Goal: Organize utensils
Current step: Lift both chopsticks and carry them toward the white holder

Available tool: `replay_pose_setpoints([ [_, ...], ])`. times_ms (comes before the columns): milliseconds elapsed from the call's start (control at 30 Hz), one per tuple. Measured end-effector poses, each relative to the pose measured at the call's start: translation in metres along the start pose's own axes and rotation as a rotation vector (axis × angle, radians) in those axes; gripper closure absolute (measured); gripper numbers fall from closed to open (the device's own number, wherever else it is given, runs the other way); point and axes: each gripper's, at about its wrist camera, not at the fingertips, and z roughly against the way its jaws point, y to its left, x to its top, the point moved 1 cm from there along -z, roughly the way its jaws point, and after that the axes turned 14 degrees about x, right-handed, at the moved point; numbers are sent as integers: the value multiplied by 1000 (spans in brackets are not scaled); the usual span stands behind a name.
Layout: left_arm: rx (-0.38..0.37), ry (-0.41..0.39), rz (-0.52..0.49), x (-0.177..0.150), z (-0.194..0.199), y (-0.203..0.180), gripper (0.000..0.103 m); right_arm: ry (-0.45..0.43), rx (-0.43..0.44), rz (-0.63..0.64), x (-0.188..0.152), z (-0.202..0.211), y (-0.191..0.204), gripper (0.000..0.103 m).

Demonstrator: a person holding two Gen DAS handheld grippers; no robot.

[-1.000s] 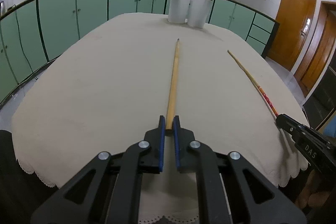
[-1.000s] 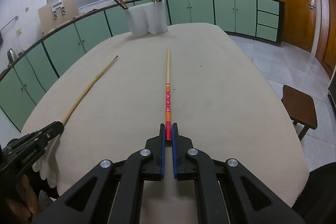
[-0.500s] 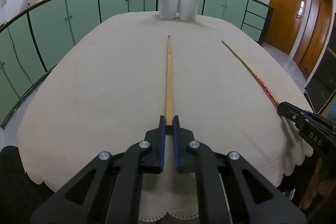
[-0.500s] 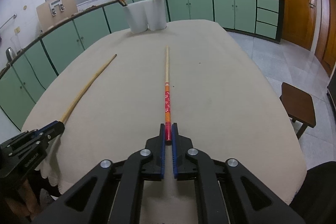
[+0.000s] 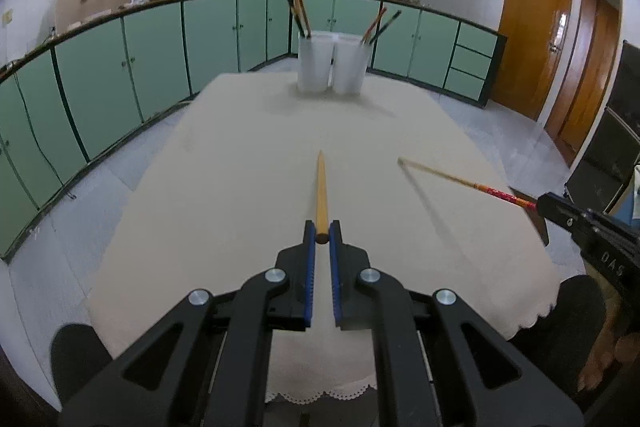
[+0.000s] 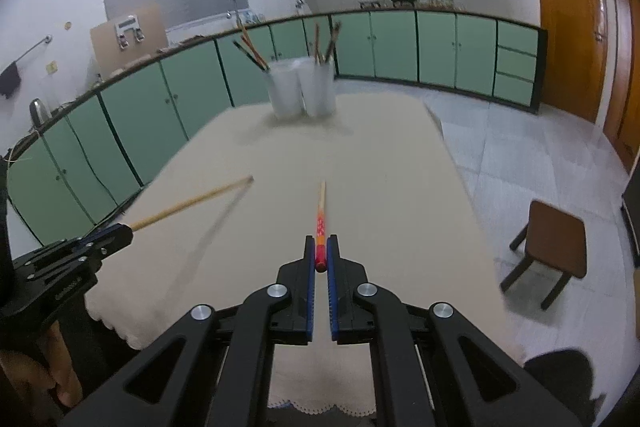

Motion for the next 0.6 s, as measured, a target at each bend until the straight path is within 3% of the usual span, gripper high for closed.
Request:
replay_pose_setpoints([
  [267,-32,-30,-20,41,19,5,97,-20,28,80,51,21,17,98],
  [600,-82,-33,-47,81,17,12,97,26,36,198,93,11,30,98],
])
